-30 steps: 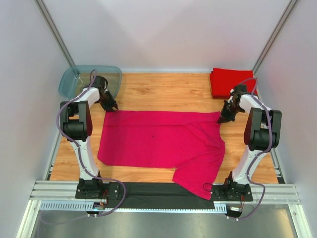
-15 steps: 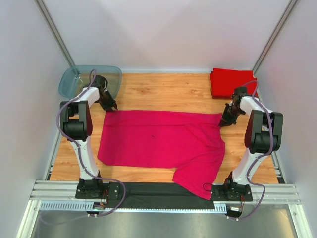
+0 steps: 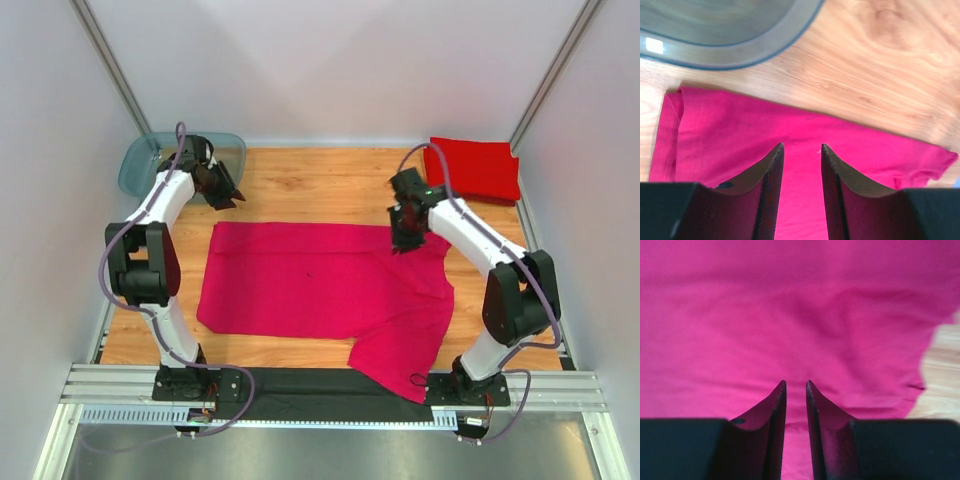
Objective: Fold and stack the t-shirts
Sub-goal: Fold the tshirt
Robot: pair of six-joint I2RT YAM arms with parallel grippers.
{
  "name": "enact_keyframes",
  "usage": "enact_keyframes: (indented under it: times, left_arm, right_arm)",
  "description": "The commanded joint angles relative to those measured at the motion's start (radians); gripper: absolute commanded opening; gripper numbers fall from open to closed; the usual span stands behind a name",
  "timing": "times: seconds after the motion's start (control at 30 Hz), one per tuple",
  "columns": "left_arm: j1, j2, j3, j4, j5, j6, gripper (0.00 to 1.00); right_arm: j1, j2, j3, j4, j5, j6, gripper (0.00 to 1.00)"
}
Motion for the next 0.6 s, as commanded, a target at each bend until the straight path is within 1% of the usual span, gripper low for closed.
enact_keyframes:
  times: [0.0,0.03,0.13,0.2,0.23,0.33,0.57]
  left_arm:
    - [0.002,-0.094,-0.046,-0.017,0.040,0.003,0.43]
    - [0.004,-0.112,-0.062,-0.017,0.037,0.005,0.43]
    - [0.002,-0.184,-0.122,-0.023,0.030,0.013,0.43]
    - [0.004,-0.224,-0.149,-0.037,0.030,0.028,0.43]
    - [0.002,-0.235,-0.155,-0.041,0.034,0.034,0.43]
    - [0.002,-0.272,-0.184,-0.063,0.037,0.063,0.43]
    - [0.002,-0.324,-0.235,-0.080,0.017,0.102,0.43]
  right_arm:
    - [0.112,-0.042,-0.070,-0.001,0.072,-0.014,0.20]
    - [0.150,-0.037,-0.082,0.004,0.074,-0.017,0.19]
    - [0.197,-0.018,-0.123,0.021,0.112,-0.028,0.14]
    - [0.200,0.001,-0.145,0.036,0.124,-0.029,0.13]
    - [0.198,0.010,-0.147,0.041,0.161,-0.029,0.13]
    - [0.197,0.073,-0.114,0.026,0.218,-0.037,0.13]
    - [0.194,0.159,-0.047,0.035,0.224,-0.054,0.15]
